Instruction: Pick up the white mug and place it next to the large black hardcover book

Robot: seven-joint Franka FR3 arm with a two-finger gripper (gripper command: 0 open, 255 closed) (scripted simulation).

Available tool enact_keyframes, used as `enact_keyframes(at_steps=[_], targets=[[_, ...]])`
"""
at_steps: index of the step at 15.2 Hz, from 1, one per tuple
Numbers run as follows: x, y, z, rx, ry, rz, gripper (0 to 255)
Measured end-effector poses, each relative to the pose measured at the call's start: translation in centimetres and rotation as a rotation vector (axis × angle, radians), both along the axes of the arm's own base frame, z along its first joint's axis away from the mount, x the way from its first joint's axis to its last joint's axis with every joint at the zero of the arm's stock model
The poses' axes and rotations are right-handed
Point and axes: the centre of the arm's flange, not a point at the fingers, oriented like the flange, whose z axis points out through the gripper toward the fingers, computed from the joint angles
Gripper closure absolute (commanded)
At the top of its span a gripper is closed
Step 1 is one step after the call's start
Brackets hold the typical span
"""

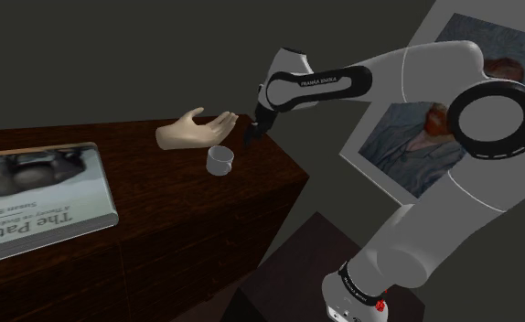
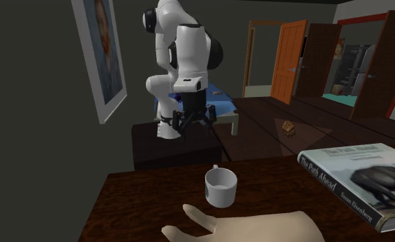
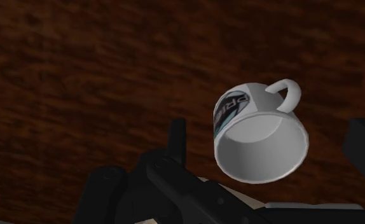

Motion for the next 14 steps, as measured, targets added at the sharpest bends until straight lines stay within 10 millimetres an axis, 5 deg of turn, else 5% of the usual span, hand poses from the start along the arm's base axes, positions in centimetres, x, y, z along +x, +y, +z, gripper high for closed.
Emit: enact_keyframes(at_steps=[10, 14], targets=[[9.3, -0.6, -9.0, 0.052, 0.003, 0.014, 0], [10.3, -0.7, -11.7, 0.058, 0.004, 0.016, 0]])
